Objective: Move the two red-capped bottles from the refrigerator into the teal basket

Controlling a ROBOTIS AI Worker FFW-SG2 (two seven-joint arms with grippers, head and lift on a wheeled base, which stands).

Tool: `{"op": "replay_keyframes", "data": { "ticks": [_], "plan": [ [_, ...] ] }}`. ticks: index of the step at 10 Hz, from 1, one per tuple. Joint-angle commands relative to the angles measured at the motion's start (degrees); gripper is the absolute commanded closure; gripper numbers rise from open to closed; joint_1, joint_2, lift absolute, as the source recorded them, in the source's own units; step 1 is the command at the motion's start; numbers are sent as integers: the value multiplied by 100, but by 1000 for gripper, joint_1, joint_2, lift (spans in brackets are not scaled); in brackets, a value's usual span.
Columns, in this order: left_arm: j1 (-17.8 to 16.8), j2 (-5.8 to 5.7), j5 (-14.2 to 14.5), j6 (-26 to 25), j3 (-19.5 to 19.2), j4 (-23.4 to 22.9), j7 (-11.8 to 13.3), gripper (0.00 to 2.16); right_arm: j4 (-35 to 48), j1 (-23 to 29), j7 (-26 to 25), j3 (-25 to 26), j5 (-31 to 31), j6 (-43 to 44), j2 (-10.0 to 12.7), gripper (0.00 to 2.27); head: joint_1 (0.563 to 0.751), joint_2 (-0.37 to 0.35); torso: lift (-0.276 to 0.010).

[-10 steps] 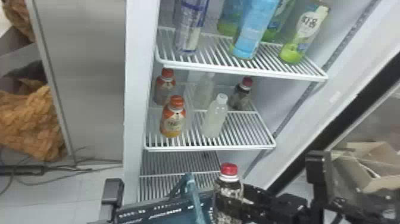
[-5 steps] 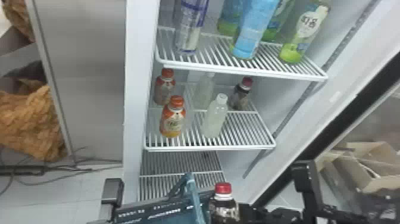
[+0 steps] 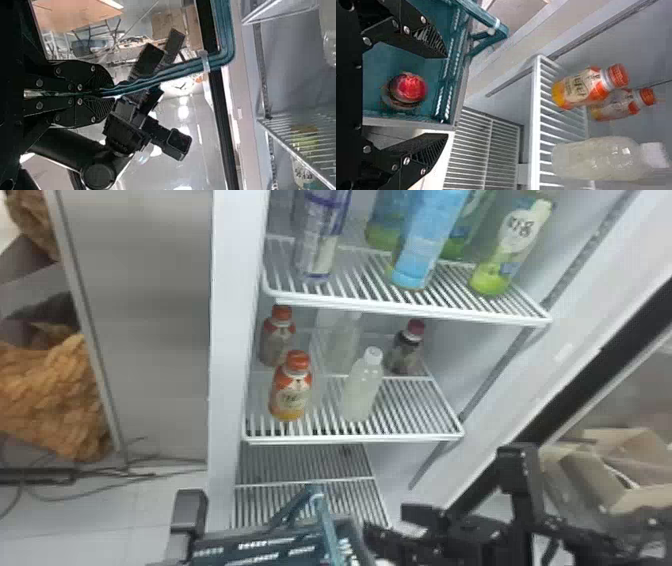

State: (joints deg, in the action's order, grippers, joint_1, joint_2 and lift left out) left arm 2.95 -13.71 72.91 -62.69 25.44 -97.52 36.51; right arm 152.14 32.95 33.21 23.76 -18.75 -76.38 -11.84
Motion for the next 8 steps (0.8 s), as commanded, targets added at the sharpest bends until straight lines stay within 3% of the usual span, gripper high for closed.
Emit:
{"op": "replay_keyframes", "data": {
  "ticks": [1,3,6,8],
  "plan": [
    [0,0,-1,12,16,0,-3,1111,-231,-103,-16,-10,115,888,59,223,695,-350,-228],
    [14,0,21,12,16,0,-3,1111,-849,-370,-69,-33,46,2070,138,119,695,-350,-228],
    [14,0,44,26,27,0,-3,1111,-1384,-525,-649,-273,149,4770,349,79,695,-350,-228],
    [14,0,56,26,27,0,-3,1111,-1890,-707,-965,-285,206,5754,428,78,695,-350,-228]
  ]
}}
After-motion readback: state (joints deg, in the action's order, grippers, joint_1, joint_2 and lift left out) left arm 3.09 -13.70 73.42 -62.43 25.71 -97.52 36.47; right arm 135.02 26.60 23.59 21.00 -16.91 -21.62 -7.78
